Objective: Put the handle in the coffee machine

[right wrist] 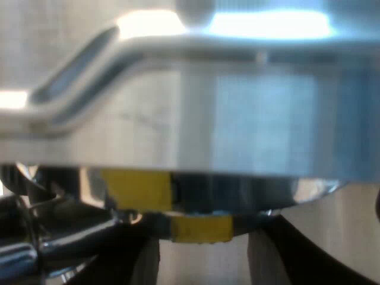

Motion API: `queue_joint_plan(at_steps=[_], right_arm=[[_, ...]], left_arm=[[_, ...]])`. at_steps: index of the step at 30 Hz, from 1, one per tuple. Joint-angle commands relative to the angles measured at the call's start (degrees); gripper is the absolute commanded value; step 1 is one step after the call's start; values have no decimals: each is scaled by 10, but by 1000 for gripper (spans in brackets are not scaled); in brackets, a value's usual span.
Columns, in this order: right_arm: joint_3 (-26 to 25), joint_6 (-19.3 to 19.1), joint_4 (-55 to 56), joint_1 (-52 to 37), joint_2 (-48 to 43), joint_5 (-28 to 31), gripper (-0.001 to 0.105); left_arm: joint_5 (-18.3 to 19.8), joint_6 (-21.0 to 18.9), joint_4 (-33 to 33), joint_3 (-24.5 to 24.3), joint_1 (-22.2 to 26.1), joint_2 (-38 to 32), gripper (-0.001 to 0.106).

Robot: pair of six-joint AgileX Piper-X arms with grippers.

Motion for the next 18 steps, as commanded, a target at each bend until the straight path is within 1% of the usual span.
queue_joint_plan(at_steps=[1, 2, 5, 7, 8, 12, 14, 15, 18], right_arm=[[-28, -1, -107, 1, -62, -11, 37], [-28, -1, -107, 1, -62, -11, 37], [-28, -1, -107, 1, -62, -11, 37], [-28, -1, -107, 1, -62, -11, 37], [-28, -2, -107, 1, -62, -11, 37], [-28, -7, -107, 1, -62, -11, 37], [-28, -20, -107, 1, -62, -11, 37], [-28, -27, -107, 1, -62, -11, 37], [-28, -31, -105, 3, -62, -11, 37]], left_arm=[[41, -25, 13, 14, -14, -17, 0], [44, -31, 13, 20, -22, -20, 0], [44, -33, 13, 33, -38, -25, 0], [44, -46, 16, 37, -49, -31, 0], [45, -57, 16, 37, -64, -41, 0], [45, -76, 0, 37, -89, -59, 0], [45, -84, -2, 37, -90, -63, 0], [52, -85, -2, 37, -90, -63, 0], [54, -90, -1, 37, -90, -64, 0]])
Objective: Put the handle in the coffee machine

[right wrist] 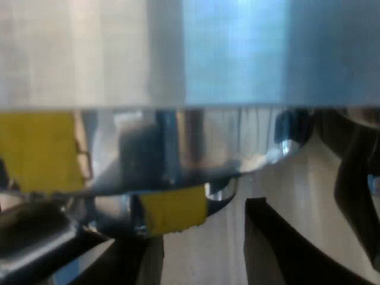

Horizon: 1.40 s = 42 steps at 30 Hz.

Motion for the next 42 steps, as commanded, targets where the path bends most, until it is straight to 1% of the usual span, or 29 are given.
queue_joint_plan(at_steps=[1, 6, 9, 10, 12, 13, 15, 16, 19, 21, 23, 26, 27, 29, 30, 31, 33, 34, 36, 38, 40, 42], right_arm=[[-21, -12, -31, 6, -105, -40, 37], [-19, -9, 7, 18, -108, -35, 37], [7, 35, 77, 26, -127, -36, 37], [16, 41, 94, 28, -132, -38, 37], [49, 64, 132, 29, -156, -52, 37], [59, 69, 137, 29, -160, -58, 37], [101, 97, 157, 29, -191, -66, 37], [108, 101, 160, 29, -199, -67, 37], [159, 102, 171, 29, -237, -97, 37], [181, 105, 192, 33, -264, -101, 37], [203, 110, 229, 41, -297, -101, 37], [214, 110, 313, 56, -342, -100, 37], [214, 110, 327, 57, -346, -100, 37], [214, 110, 384, 70, -374, -101, 37], [214, 110, 401, 74, -382, -104, 37], [214, 114, 443, 83, -402, -112, 37], [214, 129, 483, 89, -422, -125, 38], [214, 146, 512, 90, -437, -144, 39], [214, 180, 551, 90, -456, -181, 45], [214, 237, 602, 88, -482, -222, 62], [214, 246, 638, 88, -500, -234, 70], [214, 251, 687, 88, -522, -247, 72]], left_arm=[[78, -7, 15, 0, -12, -12, 0], [81, -16, 15, 0, -12, -12, 0], [81, -20, 15, 0, -12, -12, 0], [81, -20, 15, 0, -12, -12, 0], [81, -26, 15, 0, -12, -12, 0], [81, -29, 15, 1, -12, -12, 0], [81, -35, 14, 8, -12, -16, 0], [81, -35, 13, 12, -12, -18, 0], [81, -39, 1, 31, -12, -32, 0], [79, -62, -16, 46, -12, -42, 0], [76, -97, -42, 65, -12, -53, 0], [76, -133, -65, 75, -12, -57, 0], [76, -133, -65, 75, -12, -57, 0], [76, -158, -76, 75, -12, -57, 0], [76, -160, -76, 75, -12, -57, 0], [76, -168, -77, 75, -12, -57, 0], [76, -176, -77, 76, -12, -59, 0], [75, -178, -77, 76, -12, -59, 0], [67, -181, -77, 76, -12, -60, 0], [47, -183, -76, 78, -12, -64, 0], [41, -192, -77, 78, -12, -68, 0], [40, -205, -80, 78, -15, -73, 0]])
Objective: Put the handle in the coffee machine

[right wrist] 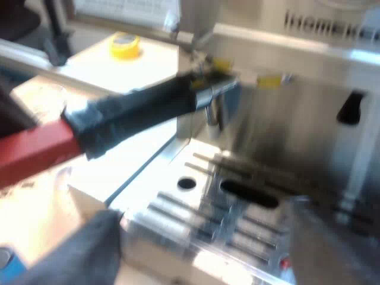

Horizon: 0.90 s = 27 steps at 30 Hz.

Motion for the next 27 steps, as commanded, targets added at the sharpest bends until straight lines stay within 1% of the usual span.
queue_joint_plan(at_steps=[1, 2, 4, 5, 6, 9, 12, 13, 14, 18, 22, 24, 25, 27], right_arm=[[0, 13, 58, -2, -25, -16, 72], [0, 21, 75, -2, -36, -18, 72], [0, 25, 82, -2, -44, -21, 72], [0, 28, 92, -2, -53, -30, 72], [0, 28, 95, -2, -55, -32, 72], [0, 28, 124, -2, -94, -58, 72], [0, 28, 137, -2, -112, -71, 72], [0, 28, 140, -2, -115, -73, 72], [0, 28, 151, -2, -128, -77, 72], [0, 28, 164, -2, -154, -73, 72], [0, 28, 168, -2, -165, -64, 72], [0, 28, 173, -2, -171, -48, 72], [0, 28, 173, -2, -172, -46, 72], [0, 28, 173, -2, -172, -38, 72]], left_arm=[[14, -20, -4, -2, -11, -11, 0], [9, -21, -4, -2, -16, -11, 0], [4, -26, -4, -2, -25, -11, 0], [-6, -35, -4, -2, -50, -11, 0], [-8, -38, -5, -2, -56, -11, 0], [-42, -88, -27, -2, -110, -11, 0], [-44, -121, -30, -2, -140, -11, 0], [-44, -126, -29, -2, -147, -11, 0], [-44, -129, -29, -2, -156, -11, 0], [-66, -130, -37, -2, -191, -11, 0], [-66, -130, -60, -2, -228, -11, 0], [-66, -128, -86, -2, -254, -11, 0], [-66, -126, -93, -2, -259, -11, 0], [-66, -101, -121, -2, -279, -11, 0]])
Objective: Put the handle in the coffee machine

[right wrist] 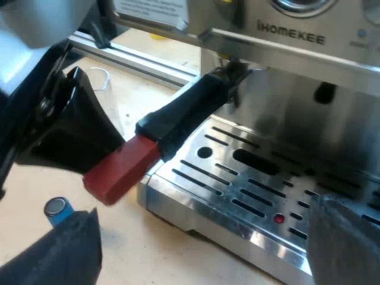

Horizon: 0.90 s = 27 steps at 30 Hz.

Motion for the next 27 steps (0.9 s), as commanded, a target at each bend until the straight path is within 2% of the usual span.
queue_joint_plan(at_steps=[1, 2, 3, 7, 10, 13, 15, 17, 27], right_arm=[[-1, 1, 0, -2, -6, 11, 72], [-1, 1, 1, -2, -6, 12, 72], [-1, 1, 1, -2, -6, 14, 72], [-1, 1, 2, -2, -6, 19, 72], [-1, 1, 2, -2, -6, 27, 72], [-1, 1, 2, -2, -6, 27, 72], [-1, 1, 3, -2, -6, 27, 72], [-1, 1, 9, -2, -6, 27, 72], [1, 1, 14, -2, -3, 24, 72]], left_arm=[[106, 29, -56, -5, -36, -7, 0], [106, 65, -88, -5, -54, -7, 0], [106, 80, -107, -5, -62, -7, 0], [106, 79, -133, -5, -69, -7, 0], [98, 77, -111, -5, -64, -7, 0], [92, 79, -39, -5, -54, -9, 0], [80, 81, 16, -5, -35, -14, 0], [77, 84, 35, -5, -14, -20, 0], [76, 85, 63, -5, 133, -96, 0]])
